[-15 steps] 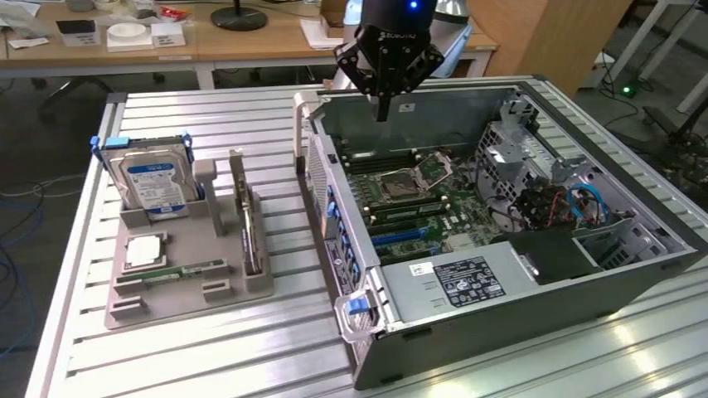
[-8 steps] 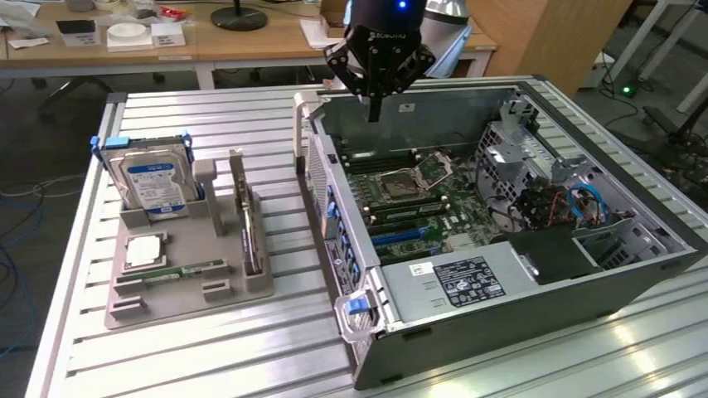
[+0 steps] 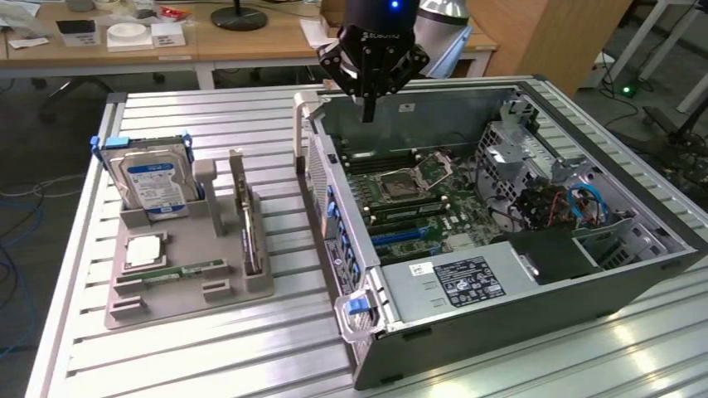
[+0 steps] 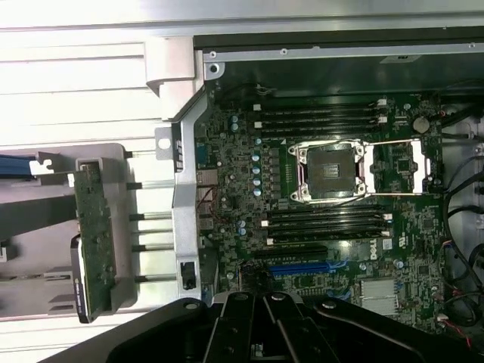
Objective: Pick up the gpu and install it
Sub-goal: 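Reach for the gpu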
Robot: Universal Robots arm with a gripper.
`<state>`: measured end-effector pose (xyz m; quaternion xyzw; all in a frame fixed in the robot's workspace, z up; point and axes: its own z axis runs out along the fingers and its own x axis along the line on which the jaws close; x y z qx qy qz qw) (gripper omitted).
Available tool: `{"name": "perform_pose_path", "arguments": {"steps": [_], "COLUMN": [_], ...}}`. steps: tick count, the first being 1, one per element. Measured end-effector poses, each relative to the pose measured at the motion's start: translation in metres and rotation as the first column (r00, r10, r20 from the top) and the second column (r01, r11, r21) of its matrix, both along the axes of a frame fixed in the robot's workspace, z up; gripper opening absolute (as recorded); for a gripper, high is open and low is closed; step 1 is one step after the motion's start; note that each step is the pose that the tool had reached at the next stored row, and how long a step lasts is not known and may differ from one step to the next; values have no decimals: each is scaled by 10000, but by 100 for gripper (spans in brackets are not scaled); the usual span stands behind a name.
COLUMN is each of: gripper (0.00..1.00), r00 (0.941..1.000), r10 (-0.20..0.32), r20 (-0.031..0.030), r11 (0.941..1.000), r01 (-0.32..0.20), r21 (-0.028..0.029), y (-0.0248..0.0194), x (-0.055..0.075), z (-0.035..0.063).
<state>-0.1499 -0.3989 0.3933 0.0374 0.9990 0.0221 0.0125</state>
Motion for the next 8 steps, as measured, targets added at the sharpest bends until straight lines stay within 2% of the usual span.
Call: {"name": "perform_pose_path", "arguments": {"steps": [8], "gripper": [11], "r00": [10000], "r10": [0], "r20": [0], "r11": [10000], "r01": [0], "r21": [0], "y": [0], "x": [-67], "z": [-1]}}
